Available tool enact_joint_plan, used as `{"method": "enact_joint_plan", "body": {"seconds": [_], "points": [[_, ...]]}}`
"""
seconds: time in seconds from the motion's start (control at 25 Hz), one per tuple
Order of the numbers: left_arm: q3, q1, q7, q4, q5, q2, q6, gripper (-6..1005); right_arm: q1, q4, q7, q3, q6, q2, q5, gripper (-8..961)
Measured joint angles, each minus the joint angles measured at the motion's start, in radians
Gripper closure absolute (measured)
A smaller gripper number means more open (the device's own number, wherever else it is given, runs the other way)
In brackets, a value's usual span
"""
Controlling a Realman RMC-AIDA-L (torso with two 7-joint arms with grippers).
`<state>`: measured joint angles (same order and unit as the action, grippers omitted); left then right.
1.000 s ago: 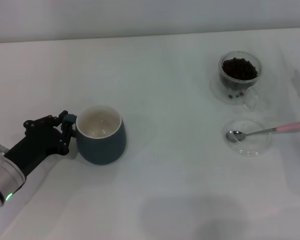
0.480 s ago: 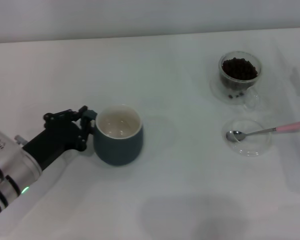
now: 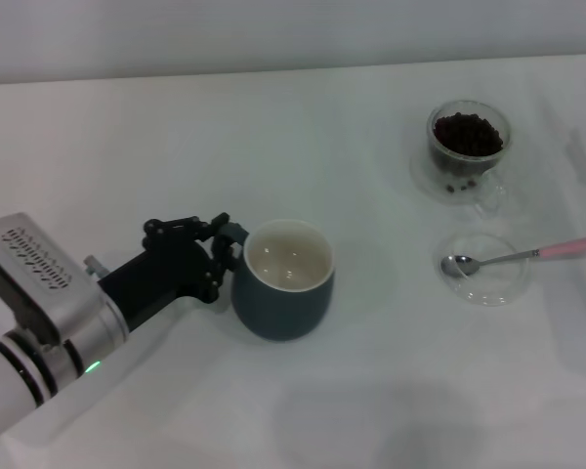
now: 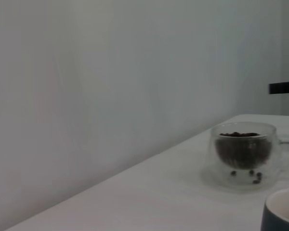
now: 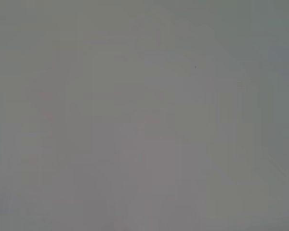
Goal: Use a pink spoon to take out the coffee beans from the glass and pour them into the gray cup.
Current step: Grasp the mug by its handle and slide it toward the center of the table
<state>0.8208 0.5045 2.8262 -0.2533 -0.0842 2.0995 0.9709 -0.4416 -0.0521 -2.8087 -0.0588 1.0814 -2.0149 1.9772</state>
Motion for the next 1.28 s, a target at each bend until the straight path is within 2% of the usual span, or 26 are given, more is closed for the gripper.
{"method": "enact_joint_plan", "body": {"seconds": [0.64,1.28], "points": [[-0.065,0.035,0.000,-0.036,-0.004,0.002,-0.045,882,0.002,0.012,0.000,-0.004,0.004,0.002,0.000,117],[-0.066,-0.018,-0.001,-0.037,-0.008,-0.002,-0.044,864,0.011,0.014,0.000,-0.004,0.018,0.002,0.000,117]]}}
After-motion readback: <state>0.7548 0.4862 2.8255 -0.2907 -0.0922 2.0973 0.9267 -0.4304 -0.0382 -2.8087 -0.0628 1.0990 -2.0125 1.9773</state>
